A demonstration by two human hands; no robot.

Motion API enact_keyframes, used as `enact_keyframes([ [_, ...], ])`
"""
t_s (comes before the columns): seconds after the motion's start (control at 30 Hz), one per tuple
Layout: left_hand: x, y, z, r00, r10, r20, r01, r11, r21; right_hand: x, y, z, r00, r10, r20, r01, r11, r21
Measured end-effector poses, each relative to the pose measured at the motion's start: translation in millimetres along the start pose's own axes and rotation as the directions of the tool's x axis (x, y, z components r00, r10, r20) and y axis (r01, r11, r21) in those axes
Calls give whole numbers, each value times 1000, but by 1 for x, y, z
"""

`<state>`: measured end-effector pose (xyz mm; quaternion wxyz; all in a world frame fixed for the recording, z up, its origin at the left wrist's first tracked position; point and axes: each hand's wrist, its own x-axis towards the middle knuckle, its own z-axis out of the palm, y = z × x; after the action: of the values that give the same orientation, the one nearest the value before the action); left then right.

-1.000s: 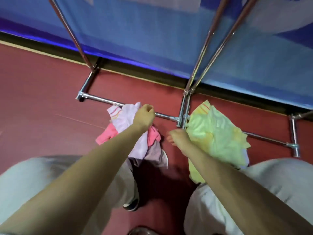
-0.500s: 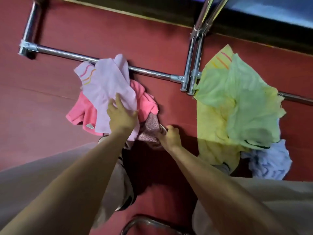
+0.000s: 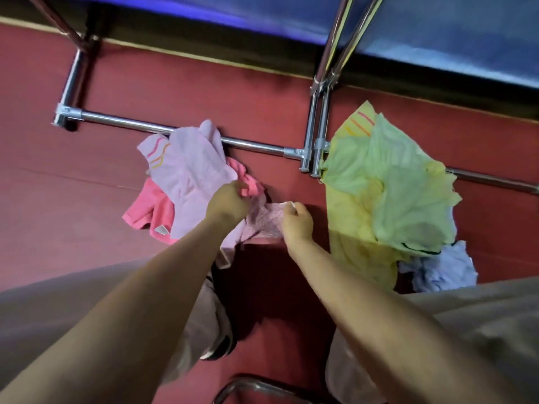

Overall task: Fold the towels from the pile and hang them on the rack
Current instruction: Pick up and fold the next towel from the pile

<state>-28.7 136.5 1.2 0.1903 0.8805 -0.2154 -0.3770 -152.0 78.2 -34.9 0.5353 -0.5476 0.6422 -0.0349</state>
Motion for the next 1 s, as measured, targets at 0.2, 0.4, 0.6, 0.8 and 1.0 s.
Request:
enact_keyframes([
  [0.2,-47,73,-49,991,133,-1,-133,991,-13,-48,-78,-62,981,-151,122,186,912,-365],
  [0.4,-131,120,-98,961,268,-71,-270,963,-26,-141,-132,-140,779,-499,379,575,326,-751],
  [0.6,-216,137,-104,955,272,-121,-295,814,-500,-211,-151,-233,424,-675,603,761,-95,-642],
  [0.8,-278,140,-65,931,366,9,-297,769,-567,-238,-119,-282,338,-840,425,862,94,-498],
  [1.0,-308,151,-35,905,423,52,-325,763,-559,-250,-93,-286,397,-891,222,860,276,-430],
])
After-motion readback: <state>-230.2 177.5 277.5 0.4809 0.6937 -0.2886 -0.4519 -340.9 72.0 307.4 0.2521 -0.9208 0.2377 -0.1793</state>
